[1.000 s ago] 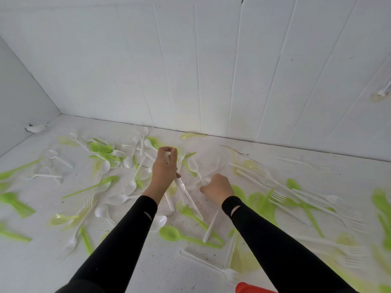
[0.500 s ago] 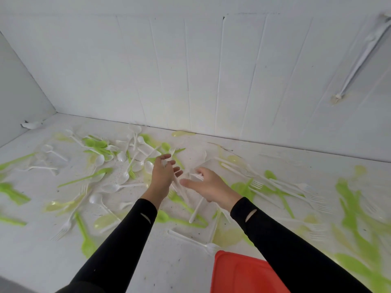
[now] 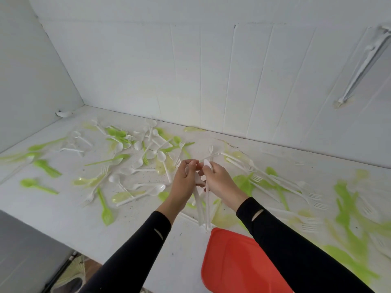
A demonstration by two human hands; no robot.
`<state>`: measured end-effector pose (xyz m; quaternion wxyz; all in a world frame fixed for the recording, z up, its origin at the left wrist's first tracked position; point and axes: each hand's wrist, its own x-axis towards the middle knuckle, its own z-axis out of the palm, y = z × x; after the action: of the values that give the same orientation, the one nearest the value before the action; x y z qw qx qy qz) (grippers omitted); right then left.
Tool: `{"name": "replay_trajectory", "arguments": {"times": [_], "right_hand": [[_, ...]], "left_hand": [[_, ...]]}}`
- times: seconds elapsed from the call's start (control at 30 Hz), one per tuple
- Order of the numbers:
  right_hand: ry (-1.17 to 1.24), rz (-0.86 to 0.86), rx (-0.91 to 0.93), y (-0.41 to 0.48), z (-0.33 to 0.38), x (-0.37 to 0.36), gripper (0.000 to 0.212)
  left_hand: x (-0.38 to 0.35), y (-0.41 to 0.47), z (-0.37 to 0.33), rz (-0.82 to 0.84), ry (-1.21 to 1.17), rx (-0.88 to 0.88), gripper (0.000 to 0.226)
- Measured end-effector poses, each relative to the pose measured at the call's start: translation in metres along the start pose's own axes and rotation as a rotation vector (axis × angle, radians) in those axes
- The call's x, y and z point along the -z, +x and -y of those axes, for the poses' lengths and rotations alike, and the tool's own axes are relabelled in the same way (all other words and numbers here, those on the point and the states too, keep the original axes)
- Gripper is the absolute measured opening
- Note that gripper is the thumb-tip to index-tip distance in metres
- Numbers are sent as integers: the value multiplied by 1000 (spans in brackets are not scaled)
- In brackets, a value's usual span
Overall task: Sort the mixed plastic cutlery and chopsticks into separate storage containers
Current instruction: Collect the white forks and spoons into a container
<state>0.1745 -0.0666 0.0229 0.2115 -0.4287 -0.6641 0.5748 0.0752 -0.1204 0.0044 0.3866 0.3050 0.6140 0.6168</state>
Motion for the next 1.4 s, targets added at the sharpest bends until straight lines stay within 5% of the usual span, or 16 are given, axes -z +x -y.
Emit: {"name": "replay_trajectory", "arguments": {"times": [0.13, 0.47, 0.67, 0.9, 1.03, 1.27, 1.4], "right_hand": [[45, 113, 6, -12, -1, 0, 27], [-191, 108, 61, -26, -16, -40, 61], [76, 214, -16, -13, -4, -67, 53], [202, 371, -147, 24, 16, -105, 86], [-9, 351, -119, 42, 21, -132, 62], [-971, 102, -59, 83, -16, -137, 46], [-1019, 62, -108, 94, -20, -147, 30]], "left_hand": [[10, -15, 6, -34, -36, 21, 29], [28, -62, 2, 119, -184, 193, 51], [73, -54, -5, 152, -172, 291, 60], [150, -32, -9, 140, -209, 266, 17], [185, -7, -17, 15, -365, 293, 15], [245, 35, -27, -142, 79, 275, 27], [274, 59, -17, -95, -20, 249, 25]]}}
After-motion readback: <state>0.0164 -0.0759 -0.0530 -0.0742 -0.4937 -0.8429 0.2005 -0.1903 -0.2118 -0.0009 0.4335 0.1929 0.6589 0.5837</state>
